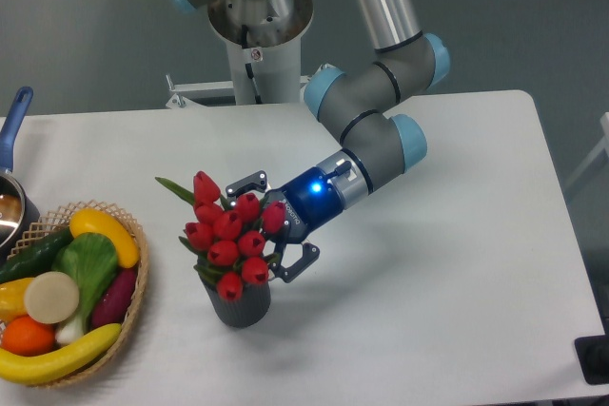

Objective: Insert the flowers into the vase
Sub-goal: 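Open the gripper to release the tulips inside the vase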

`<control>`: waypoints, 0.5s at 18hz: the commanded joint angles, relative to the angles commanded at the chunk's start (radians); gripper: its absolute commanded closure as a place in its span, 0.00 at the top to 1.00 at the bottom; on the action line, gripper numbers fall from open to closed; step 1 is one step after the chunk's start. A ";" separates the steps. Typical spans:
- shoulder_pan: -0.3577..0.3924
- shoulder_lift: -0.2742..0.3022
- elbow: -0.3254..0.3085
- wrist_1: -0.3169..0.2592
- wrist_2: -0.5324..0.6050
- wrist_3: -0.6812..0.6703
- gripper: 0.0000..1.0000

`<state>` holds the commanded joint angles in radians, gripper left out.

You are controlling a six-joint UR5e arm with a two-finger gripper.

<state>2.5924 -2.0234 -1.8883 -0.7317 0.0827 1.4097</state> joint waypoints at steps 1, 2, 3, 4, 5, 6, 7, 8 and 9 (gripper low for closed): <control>0.000 0.005 0.000 0.002 0.018 0.000 1.00; 0.000 0.006 -0.002 0.000 0.031 0.000 1.00; 0.000 0.006 -0.002 0.000 0.032 0.000 1.00; 0.000 0.008 0.000 0.002 0.035 0.002 1.00; 0.000 0.008 0.002 0.002 0.045 0.000 1.00; 0.000 0.008 0.003 0.002 0.057 0.002 1.00; 0.000 0.008 0.006 0.002 0.075 0.002 1.00; 0.002 0.009 0.008 0.002 0.097 0.005 1.00; 0.002 0.018 0.009 0.002 0.121 0.008 1.00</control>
<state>2.5940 -2.0050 -1.8791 -0.7302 0.2038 1.4174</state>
